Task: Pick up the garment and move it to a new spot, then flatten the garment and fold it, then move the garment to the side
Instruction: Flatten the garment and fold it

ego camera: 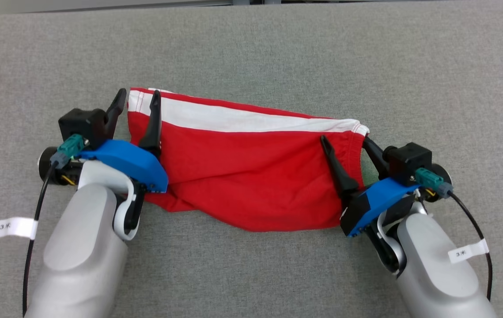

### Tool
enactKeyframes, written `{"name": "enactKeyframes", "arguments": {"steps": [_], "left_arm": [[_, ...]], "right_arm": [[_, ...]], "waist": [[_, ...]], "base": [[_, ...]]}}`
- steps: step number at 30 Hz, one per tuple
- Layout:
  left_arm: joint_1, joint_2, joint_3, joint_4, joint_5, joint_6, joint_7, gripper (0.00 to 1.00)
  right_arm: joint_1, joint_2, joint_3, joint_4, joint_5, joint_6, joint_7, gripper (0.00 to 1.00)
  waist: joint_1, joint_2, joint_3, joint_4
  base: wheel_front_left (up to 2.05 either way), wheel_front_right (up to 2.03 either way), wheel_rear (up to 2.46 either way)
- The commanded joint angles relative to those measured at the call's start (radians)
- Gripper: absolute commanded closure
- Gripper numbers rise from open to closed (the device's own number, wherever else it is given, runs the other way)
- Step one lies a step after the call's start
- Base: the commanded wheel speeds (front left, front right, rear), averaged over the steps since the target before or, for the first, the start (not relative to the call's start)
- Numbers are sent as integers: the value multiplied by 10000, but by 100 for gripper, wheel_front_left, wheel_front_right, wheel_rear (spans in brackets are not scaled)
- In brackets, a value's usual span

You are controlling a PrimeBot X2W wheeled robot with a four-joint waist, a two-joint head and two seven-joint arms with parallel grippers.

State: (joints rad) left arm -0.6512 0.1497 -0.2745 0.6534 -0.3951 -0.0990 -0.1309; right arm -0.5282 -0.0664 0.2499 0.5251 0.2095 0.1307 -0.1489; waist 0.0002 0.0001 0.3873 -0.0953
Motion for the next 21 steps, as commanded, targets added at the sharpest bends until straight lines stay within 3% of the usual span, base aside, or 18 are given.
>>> {"name": "enactKeyframes", "arguments": {"steps": [1, 13, 21], "left_arm": [[315, 90, -16, -156, -102, -50, 33, 0], [2207, 549, 197, -1963, -621, 195, 603, 0], [3130, 795, 202, -2350, -1064, 441, 1961, 0]], "right_arm": [[305, 40, -31, -166, -105, 1, 96, 0], [1960, -161, -666, -1799, -388, 1, 973, 0], [3178, -30, -1505, -3318, -712, 1, 1353, 0]], "waist": [[-2, -1, -108, -4], [-2, -1, -882, 91], [-2, -1, -1539, -59]], "base": [[0, 0, 0], [0, 0, 0], [0, 0, 0]]}}
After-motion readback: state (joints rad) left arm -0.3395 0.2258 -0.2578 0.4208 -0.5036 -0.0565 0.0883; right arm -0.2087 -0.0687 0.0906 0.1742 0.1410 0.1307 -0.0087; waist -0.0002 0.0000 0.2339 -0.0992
